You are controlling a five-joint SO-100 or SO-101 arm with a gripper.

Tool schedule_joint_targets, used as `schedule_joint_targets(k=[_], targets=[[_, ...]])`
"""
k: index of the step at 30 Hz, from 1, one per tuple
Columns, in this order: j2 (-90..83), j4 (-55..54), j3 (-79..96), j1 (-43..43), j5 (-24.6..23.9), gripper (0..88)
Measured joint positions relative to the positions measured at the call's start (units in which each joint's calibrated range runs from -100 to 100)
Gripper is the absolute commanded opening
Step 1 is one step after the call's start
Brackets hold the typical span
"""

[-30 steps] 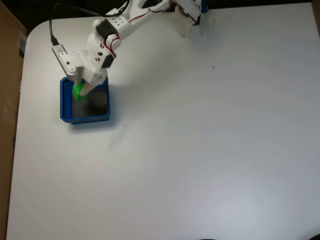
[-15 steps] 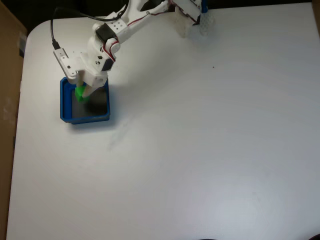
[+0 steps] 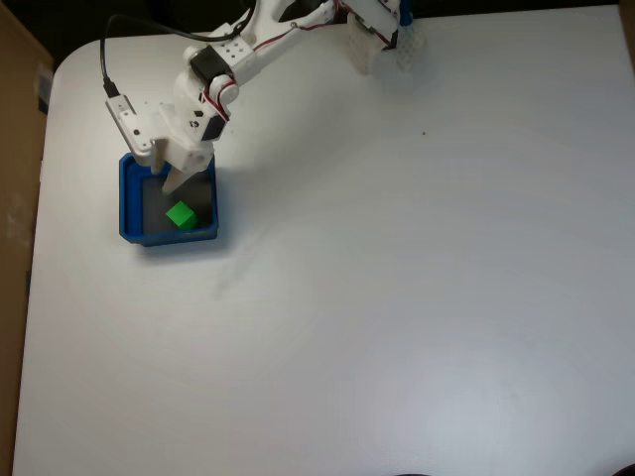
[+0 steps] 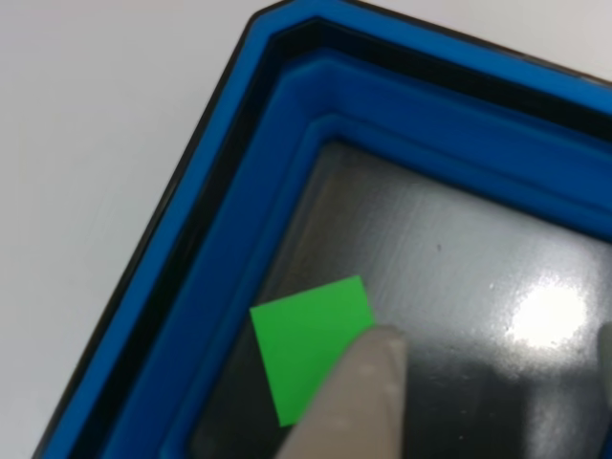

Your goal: Pick up green cube and drop it in the blue box

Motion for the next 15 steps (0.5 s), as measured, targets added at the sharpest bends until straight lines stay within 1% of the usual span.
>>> schedule_joint_targets(k=[5,15], targets=[[0.0,0.0,0.0,0.0,0.0,22.6],[-0.08,0.0,0.0,0.0,0.0,23.0]])
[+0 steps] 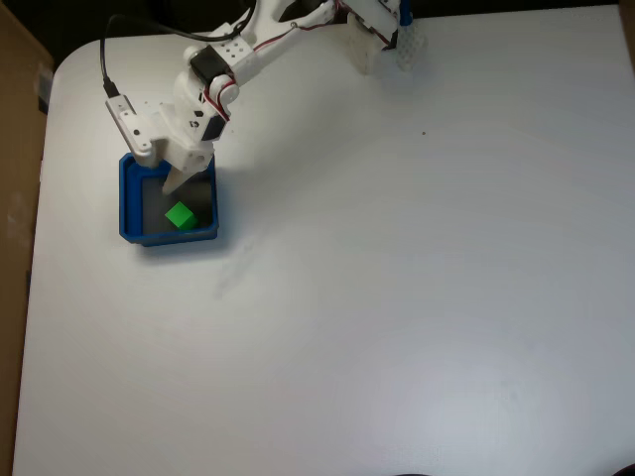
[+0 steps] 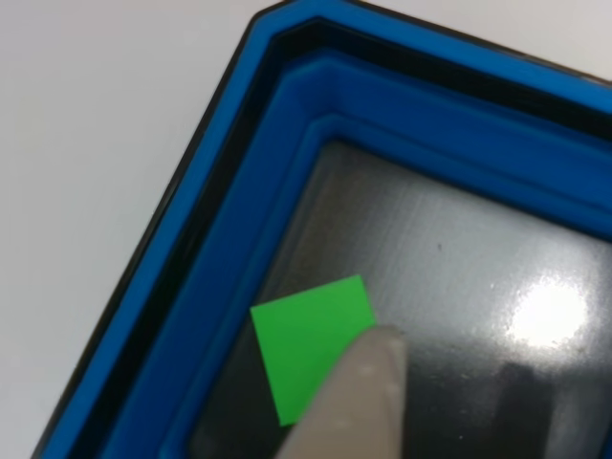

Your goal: Pick up green cube and drop it in the blue box

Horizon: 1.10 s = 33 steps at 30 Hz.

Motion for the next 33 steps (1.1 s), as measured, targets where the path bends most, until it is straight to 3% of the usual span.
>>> schedule_joint_targets(k=[15,26,33], targets=[[-10.07,0.0,1.43,0.07,0.1,22.0],[-27.72,0.0,19.07,0.07,0.0,21.7],[-38.37,0.0,29.63,0.07,0.0,12.5]])
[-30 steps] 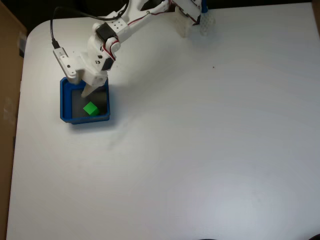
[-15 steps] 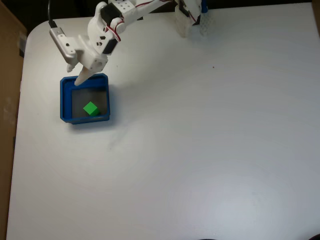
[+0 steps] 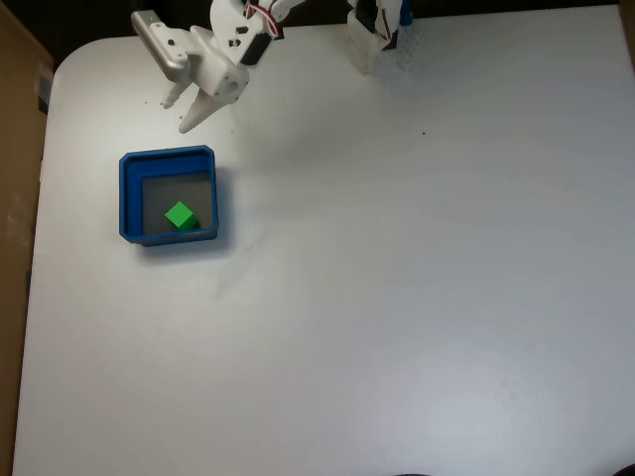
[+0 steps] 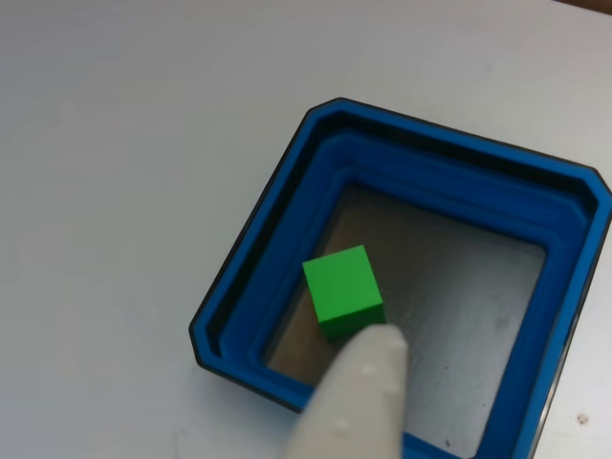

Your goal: Pick up green cube and drop it in the blue box

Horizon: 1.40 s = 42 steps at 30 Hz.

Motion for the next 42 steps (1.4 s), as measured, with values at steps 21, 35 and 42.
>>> schedule_joint_targets(k=[21,35,42], targets=[[-37.79,0.0,33.84,0.0,0.1,1.5],[-59.68,0.0,57.21,-1.85,0.1,1.5],[-71.08,0.0,68.22,-2.56,0.1,1.5]])
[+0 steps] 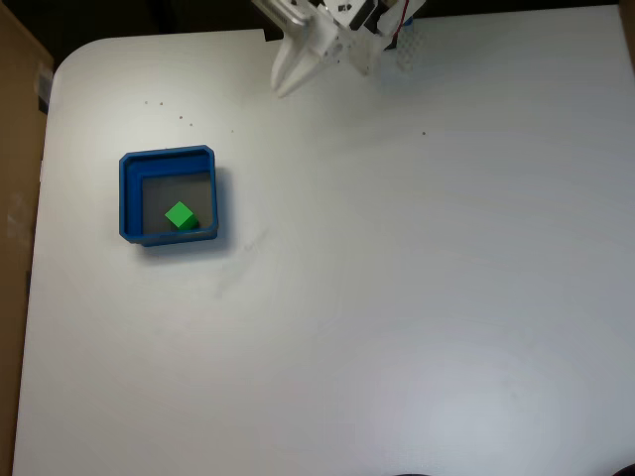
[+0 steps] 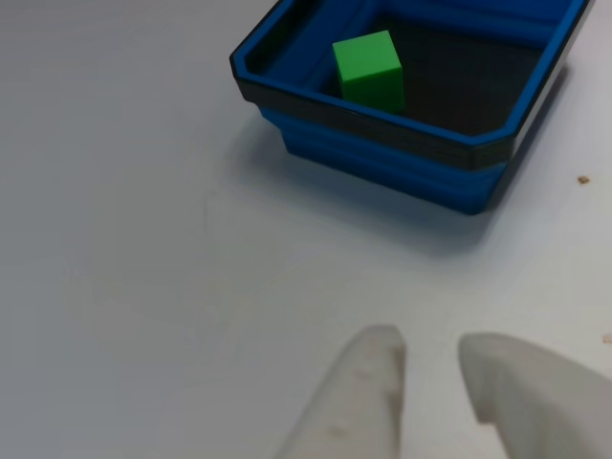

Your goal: Pick up green cube and drop it in the blue box

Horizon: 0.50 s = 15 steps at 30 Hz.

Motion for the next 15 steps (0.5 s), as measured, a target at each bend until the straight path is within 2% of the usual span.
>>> schedule_joint_targets(k=[15], targets=[[-16.23,0.0,16.03,-1.35,0.0,1.5]])
